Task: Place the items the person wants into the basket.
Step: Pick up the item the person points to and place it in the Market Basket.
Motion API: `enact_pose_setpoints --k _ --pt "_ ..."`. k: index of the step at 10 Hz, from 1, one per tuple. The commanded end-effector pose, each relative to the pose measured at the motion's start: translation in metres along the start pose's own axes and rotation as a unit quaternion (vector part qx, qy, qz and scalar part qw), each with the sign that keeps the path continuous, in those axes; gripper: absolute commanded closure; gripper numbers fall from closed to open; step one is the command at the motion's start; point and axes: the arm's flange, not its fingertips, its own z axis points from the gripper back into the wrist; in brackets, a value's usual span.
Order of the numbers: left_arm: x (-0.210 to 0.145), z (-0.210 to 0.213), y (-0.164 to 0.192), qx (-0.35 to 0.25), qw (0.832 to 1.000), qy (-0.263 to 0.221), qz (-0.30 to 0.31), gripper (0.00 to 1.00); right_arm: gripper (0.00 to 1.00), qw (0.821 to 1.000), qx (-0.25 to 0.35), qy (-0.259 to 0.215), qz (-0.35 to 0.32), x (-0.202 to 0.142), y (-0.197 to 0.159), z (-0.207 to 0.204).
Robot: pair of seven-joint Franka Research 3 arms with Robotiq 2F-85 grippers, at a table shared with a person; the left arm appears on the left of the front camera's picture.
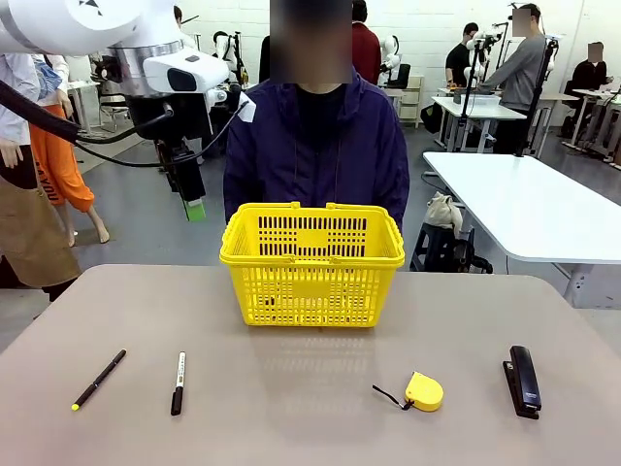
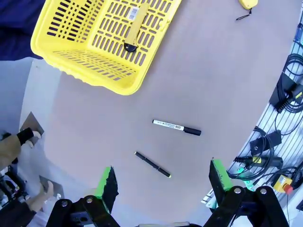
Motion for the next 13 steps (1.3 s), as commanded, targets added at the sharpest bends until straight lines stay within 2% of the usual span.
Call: enact_pose_setpoints --k 1,13 --pt "0.0039 0.0018 -0.0041 0.000 1.000 0.001 -0.005 0.00 0.00 1.000 0.011 -0.013 0.009 0.0014 0.0004 0.0007" --pt "0.0039 0.0018 -0.0041 0.000 1.000 0.001 -0.005 0.00 0.00 1.000 0.011 -0.013 0.009 0.0014 0.0004 0.0007"
